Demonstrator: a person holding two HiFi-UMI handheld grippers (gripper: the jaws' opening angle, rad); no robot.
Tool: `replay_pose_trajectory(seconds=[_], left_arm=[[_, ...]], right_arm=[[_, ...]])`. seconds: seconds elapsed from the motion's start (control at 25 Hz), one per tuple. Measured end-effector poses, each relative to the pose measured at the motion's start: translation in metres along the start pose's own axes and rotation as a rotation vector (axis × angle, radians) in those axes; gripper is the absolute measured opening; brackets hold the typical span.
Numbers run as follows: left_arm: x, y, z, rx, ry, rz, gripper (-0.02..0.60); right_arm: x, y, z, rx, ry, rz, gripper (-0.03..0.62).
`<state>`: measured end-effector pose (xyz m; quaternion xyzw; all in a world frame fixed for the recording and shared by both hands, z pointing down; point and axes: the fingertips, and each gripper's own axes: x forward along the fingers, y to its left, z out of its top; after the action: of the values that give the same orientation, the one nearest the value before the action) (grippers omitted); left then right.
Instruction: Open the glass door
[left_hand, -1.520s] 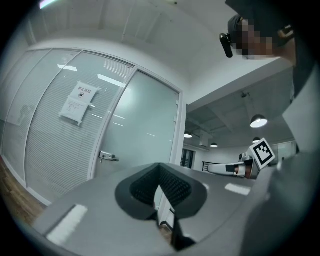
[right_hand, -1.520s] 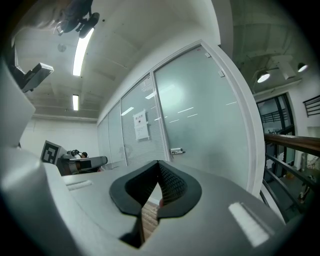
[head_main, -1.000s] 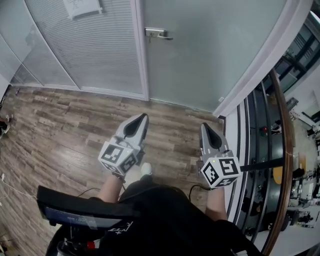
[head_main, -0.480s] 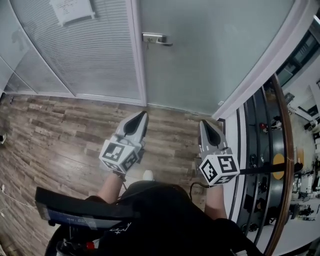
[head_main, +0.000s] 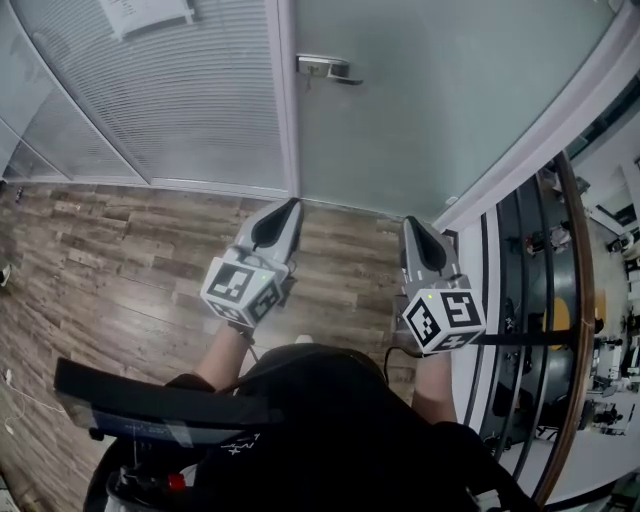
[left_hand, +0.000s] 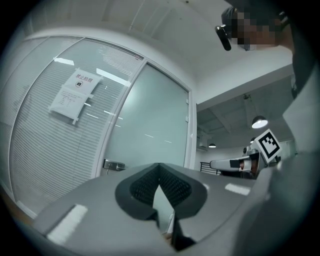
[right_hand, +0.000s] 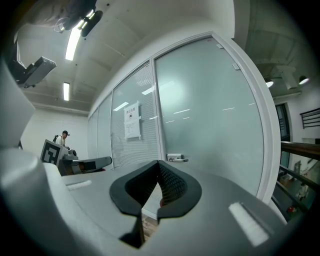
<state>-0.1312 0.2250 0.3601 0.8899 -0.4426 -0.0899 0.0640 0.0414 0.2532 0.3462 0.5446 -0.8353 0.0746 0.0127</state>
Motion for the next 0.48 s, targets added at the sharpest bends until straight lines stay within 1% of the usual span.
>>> replay_pose_trajectory(seconds=[0.32, 0.48], left_arm=[[0.009, 0.03, 0.006, -0.009, -0.001, -0.018, 0.0], [0.013, 0.034, 0.003, -0.021, 0.005, -0.027, 0.001]], right_arm=[[0.025, 0.003, 0.005, -0.009, 0.004, -0.029, 0.002], [0.027, 0.001, 0.003, -0.01, 0.013, -0.041, 0.002]])
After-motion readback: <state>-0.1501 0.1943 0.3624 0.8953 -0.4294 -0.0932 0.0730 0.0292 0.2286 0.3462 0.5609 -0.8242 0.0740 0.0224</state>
